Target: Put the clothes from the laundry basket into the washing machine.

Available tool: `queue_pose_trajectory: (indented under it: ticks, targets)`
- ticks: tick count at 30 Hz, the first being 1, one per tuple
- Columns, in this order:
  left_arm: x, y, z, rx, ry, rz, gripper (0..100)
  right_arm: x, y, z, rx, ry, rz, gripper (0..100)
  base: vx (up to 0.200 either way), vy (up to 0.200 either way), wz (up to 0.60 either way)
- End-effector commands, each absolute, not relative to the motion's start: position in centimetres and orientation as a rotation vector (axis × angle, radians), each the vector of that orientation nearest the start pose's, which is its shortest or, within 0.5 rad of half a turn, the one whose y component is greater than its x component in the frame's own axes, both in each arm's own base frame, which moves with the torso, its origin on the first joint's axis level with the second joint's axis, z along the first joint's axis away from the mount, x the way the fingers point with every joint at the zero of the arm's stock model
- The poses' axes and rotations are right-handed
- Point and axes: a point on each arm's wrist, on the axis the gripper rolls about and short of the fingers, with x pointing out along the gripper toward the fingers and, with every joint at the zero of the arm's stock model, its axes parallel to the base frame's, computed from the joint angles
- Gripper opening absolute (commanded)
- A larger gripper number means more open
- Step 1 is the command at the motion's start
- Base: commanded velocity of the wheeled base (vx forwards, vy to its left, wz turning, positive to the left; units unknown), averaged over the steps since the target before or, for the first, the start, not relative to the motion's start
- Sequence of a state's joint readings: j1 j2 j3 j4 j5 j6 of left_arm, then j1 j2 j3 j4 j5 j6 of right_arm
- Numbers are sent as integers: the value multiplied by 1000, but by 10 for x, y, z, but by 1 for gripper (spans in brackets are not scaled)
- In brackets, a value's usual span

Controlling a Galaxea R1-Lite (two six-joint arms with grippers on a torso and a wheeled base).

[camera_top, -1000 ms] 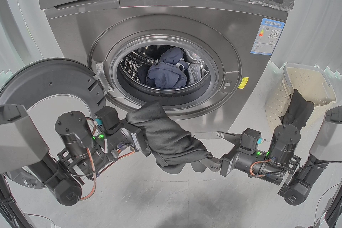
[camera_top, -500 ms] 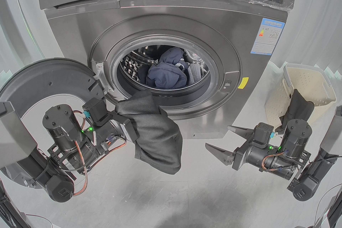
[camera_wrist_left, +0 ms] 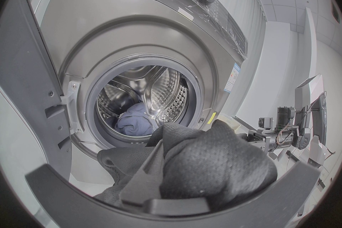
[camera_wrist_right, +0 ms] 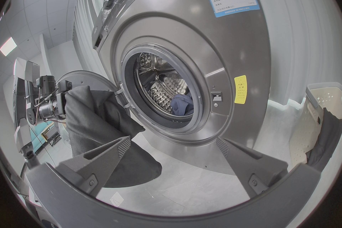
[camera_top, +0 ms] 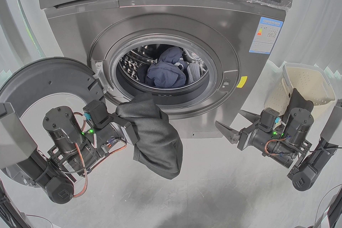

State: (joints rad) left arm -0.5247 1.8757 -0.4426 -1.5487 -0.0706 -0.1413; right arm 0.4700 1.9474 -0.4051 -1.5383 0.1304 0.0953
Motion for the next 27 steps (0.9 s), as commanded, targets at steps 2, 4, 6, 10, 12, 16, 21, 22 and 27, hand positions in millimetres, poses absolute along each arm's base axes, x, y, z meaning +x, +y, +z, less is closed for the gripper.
queue_pose_trajectory:
  ticks: [2, 4, 6, 10, 12, 16, 21, 22, 27]
  targets:
    - [249, -149, 130, -157, -52, -608, 0, 261, 135, 105, 91, 33, 601, 100, 0, 0, 0]
    - [251, -150, 129, -154, -50, -605, 0, 261, 135, 105, 91, 35, 601, 100, 0, 0, 0]
    - [252, -151, 127, -153, -45, -604, 0, 261, 135, 105, 91, 33, 601, 100, 0, 0, 0]
    - [250, -152, 124, -128, -41, -612, 0, 261, 136, 105, 91, 36, 602, 100, 0, 0, 0]
    - [250, -153, 123, -114, -41, -615, 0, 261, 136, 103, 90, 41, 602, 100, 0, 0, 0]
    - [250, -155, 120, -96, -33, -620, 0, 261, 137, 101, 89, 47, 605, 100, 100, 0, 0]
    - [251, -156, 120, -97, -36, -620, 0, 260, 139, 101, 89, 49, 614, 100, 200, 0, 0]
    - [251, -156, 121, -97, -37, -620, 0, 260, 139, 101, 89, 49, 614, 100, 200, 0, 0]
    - [250, -157, 121, -96, -38, -623, 0, 259, 139, 100, 87, 57, 615, 100, 200, 0, 0]
